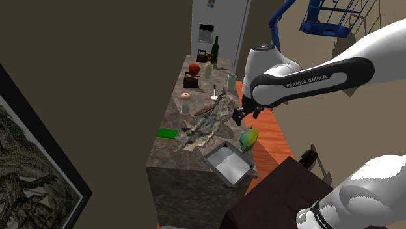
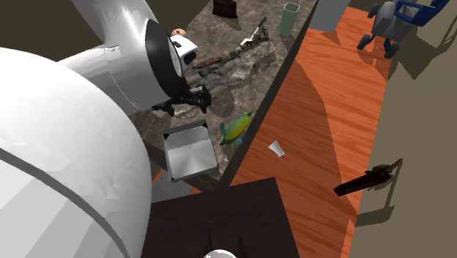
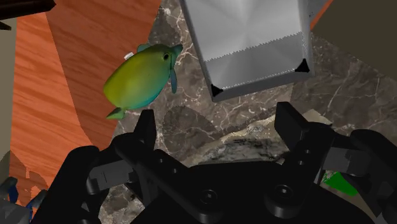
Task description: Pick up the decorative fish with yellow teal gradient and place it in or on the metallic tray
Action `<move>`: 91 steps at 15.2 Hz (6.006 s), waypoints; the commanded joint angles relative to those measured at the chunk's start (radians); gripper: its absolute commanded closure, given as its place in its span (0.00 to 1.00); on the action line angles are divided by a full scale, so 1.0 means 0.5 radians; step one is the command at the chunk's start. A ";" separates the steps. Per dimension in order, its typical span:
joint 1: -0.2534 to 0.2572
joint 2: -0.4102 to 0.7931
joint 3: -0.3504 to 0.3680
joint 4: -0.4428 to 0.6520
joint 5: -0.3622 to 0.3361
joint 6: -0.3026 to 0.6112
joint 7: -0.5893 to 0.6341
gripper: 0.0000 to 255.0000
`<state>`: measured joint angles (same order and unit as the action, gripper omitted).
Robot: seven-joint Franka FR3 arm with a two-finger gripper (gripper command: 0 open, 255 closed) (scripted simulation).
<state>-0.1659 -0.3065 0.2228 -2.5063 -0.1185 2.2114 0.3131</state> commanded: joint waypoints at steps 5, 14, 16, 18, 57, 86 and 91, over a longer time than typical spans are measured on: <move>-0.130 0.459 0.068 0.074 -0.338 0.271 0.407 0.00; -0.144 1.182 -0.082 0.390 -0.928 0.441 1.042 0.00; -0.127 1.306 -0.131 0.464 -1.005 0.453 1.132 0.00; -0.125 1.350 -0.153 0.467 -1.041 0.494 1.155 0.00; -0.189 1.074 -0.096 0.417 -0.864 0.318 0.941 1.00; 0.251 0.945 0.319 0.404 -0.596 -0.017 1.531 1.00; 0.263 1.063 0.294 0.396 -0.687 0.083 1.615 1.00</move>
<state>-0.0351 0.2117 0.3736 -2.3083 -0.4509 2.2412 1.1122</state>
